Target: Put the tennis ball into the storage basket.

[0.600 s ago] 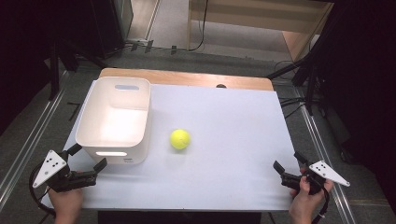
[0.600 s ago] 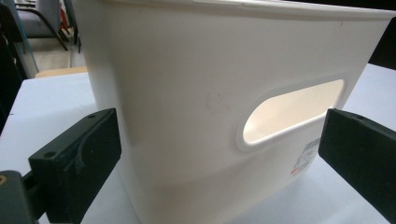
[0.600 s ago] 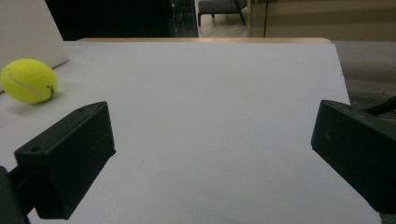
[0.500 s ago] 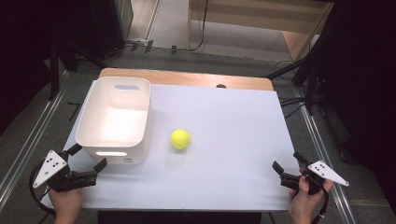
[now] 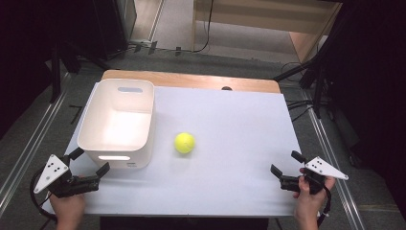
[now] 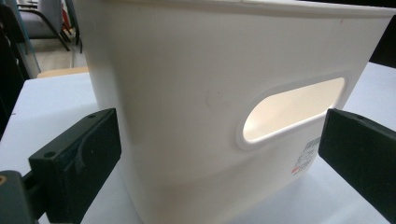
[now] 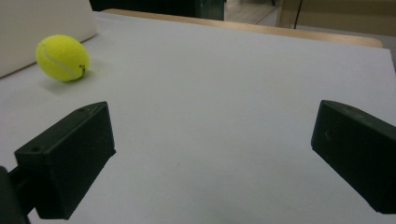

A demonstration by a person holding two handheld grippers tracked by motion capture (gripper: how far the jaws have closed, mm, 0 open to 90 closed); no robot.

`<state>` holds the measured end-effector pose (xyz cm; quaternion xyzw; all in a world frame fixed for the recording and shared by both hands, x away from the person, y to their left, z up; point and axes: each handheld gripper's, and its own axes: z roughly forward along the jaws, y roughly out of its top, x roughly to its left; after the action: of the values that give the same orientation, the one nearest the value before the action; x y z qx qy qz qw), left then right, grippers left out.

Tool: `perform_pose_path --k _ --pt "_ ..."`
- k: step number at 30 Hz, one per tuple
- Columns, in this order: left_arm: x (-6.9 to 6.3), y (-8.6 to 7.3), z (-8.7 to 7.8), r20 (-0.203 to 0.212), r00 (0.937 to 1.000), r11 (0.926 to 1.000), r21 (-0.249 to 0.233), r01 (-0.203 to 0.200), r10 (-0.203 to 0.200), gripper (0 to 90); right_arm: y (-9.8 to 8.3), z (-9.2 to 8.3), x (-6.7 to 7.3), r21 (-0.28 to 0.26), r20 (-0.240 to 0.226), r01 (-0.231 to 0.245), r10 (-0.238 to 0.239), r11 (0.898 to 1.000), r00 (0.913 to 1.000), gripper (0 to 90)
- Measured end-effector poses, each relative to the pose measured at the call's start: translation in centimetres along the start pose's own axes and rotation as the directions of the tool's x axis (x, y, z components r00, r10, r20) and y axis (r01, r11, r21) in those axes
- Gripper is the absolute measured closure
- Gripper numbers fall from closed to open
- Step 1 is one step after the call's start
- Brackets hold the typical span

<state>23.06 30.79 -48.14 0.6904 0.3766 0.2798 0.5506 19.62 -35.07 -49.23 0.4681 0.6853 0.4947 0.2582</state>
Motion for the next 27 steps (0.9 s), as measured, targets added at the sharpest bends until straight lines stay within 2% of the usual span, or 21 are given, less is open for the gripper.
perform_pose_path --k 2,11,12,14,16,22,27 --pt "0.0 0.0 0.0 0.001 1.0 1.0 -0.001 0.0 0.0 0.0 0.2 0.1 0.1 0.011 -0.003 -0.003 0.003 1.0 1.0 0.0" --pt "0.0 0.0 0.0 0.0 1.0 1.0 -0.001 -0.001 0.001 0.0 1.9 1.4 0.7 0.048 -0.061 0.038 -0.035 0.998 0.9975 0.0" --pt "0.0 0.0 0.0 -0.001 1.0 1.0 0.0 -0.002 0.002 0.0 2.3 1.7 0.8 0.055 -0.076 0.044 -0.04 0.998 0.9963 3.3" --pt "0.0 0.0 0.0 -0.002 1.0 1.0 0.001 -0.004 0.004 0.0 2.7 2.0 1.0 0.062 -0.07 0.046 -0.041 0.997 0.9967 3.3" --pt "0.0 0.0 0.0 0.001 1.0 1.0 -0.002 -0.002 0.002 0.0 3.0 2.4 1.0 0.054 -0.1 0.054 -0.048 0.997 0.9939 3.3" --pt "0.0 0.0 -0.1 0.003 1.0 1.0 -0.002 0.0 0.0 0.0 3.8 3.4 1.8 0.084 -0.13 0.08 -0.068 0.993 0.9892 1.6" --pt "0.0 0.0 -0.1 0.002 1.0 1.0 0.001 -0.001 0.001 0.0 5.0 4.7 2.8 0.107 -0.178 0.12 -0.099 0.987 0.9789 0.0"
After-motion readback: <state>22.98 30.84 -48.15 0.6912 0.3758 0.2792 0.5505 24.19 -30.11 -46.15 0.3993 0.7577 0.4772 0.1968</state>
